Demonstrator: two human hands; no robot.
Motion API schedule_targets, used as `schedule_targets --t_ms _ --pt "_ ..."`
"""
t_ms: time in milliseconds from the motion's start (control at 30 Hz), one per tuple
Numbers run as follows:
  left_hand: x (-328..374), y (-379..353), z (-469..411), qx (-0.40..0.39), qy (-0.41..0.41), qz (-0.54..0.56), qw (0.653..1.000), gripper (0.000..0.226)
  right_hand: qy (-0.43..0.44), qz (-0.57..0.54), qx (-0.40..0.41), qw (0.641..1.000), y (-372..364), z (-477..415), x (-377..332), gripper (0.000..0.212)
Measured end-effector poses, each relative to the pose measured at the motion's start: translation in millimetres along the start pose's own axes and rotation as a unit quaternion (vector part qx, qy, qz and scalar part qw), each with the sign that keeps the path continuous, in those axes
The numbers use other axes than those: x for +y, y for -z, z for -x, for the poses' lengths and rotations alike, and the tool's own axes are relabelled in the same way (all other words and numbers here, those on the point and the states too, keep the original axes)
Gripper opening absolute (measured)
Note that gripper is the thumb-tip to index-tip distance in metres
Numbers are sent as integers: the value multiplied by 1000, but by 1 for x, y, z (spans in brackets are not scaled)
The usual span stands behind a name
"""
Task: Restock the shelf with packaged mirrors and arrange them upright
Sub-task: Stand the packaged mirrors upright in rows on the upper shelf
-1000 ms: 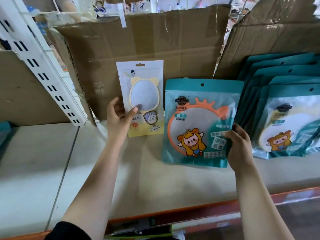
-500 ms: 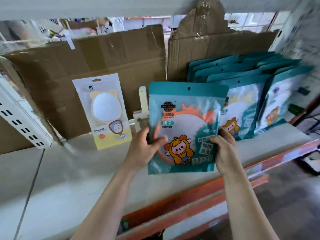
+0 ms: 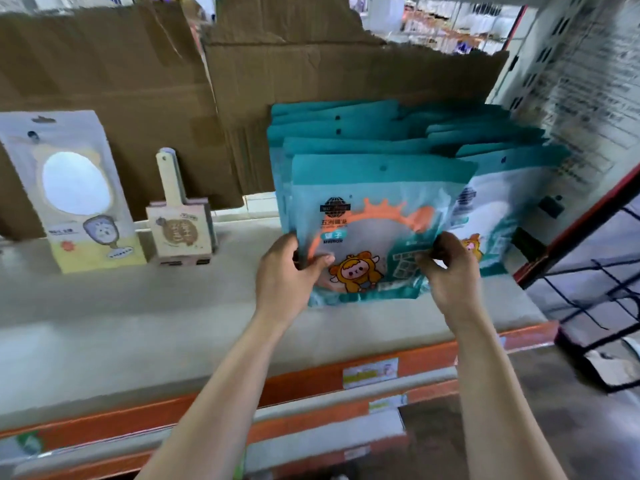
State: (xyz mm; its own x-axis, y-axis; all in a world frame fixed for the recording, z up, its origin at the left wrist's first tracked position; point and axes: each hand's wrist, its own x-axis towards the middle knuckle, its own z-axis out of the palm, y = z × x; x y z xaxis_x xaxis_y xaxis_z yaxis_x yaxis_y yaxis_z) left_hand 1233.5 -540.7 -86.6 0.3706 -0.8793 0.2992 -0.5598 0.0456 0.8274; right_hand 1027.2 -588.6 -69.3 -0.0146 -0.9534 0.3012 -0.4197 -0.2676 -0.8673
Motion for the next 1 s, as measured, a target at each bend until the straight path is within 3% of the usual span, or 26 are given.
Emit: schedule_targets --t_ms 167,267,433,600,767,900,1000 --pt "10 -42 1 92 11 -60 994 41 -9 58 -2 998 12 -29 28 20" --pt "17 -49 2 131 34 -37 990 58 22 72 29 997 8 -31 32 28" --pt "18 -57 6 134 52 -41 989 67 51 65 102 991 0 -24 39 40" --pt "15 -55 6 124 60 -60 989 77 108 51 176 977 -10 -19 29 31" --pt "6 -46 17 116 106 -63 986 81 184 72 25 980 -25 -8 14 28" --pt "-4 -11 28 94 104 -125 982 91 180 75 -94 976 -48 7 -7 40" --pt "-18 24 37 85 146 -181 969 89 164 128 -202 957 -71 22 -27 61"
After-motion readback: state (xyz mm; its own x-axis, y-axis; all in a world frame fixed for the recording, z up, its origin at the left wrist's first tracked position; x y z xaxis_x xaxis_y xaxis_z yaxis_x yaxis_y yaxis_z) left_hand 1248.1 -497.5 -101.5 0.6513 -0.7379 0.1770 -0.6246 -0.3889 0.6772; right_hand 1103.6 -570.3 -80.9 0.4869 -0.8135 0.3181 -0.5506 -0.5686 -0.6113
